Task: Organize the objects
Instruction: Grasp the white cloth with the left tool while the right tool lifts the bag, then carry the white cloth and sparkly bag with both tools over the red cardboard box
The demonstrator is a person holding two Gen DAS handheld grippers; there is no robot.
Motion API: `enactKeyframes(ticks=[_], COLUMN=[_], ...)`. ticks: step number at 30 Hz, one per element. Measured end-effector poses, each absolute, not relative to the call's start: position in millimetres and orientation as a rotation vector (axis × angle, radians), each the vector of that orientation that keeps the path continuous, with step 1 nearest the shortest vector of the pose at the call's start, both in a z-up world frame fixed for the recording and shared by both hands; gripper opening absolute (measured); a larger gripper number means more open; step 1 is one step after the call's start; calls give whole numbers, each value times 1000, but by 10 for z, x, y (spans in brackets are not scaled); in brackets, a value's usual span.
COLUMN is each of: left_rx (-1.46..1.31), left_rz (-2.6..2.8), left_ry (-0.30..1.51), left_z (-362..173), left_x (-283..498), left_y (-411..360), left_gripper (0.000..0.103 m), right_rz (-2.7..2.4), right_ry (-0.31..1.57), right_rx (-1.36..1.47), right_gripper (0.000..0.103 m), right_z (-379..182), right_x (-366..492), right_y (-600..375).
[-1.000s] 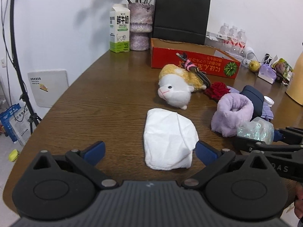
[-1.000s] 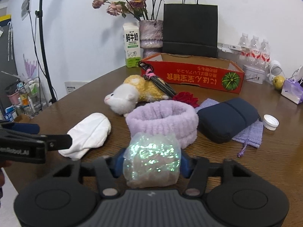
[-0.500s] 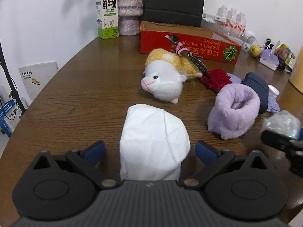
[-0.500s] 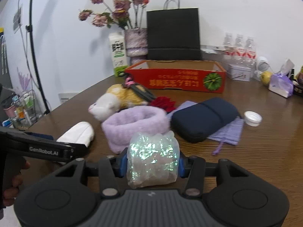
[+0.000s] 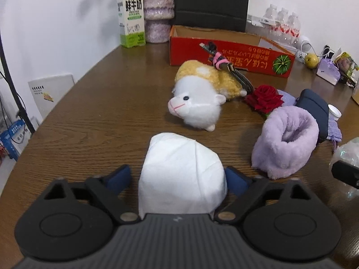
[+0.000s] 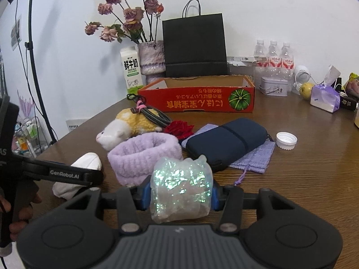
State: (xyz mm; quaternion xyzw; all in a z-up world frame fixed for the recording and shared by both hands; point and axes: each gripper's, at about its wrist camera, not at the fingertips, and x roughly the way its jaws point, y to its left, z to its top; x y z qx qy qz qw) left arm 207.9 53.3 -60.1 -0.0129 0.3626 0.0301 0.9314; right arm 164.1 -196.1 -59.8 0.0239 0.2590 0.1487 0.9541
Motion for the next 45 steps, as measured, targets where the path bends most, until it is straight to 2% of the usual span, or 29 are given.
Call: enactKeyframes(ticks=[3, 18, 45], left_rx=[-33, -52, -19], left_rz=[84, 76, -29], left_ry=[723, 636, 441], left_z=[-592, -473, 202], left_x=[2029, 1752, 1554], left_y=[529, 464, 181], left_gripper=[70, 56, 55], right_rz=[306, 319, 294], right_ry=[525, 492, 372], right_rx=[53, 54, -7], right_gripper=[47, 47, 47], right_z=[-597, -541, -91], right_x=[1624, 1448, 1426], right_y=[-1983, -2039, -2062])
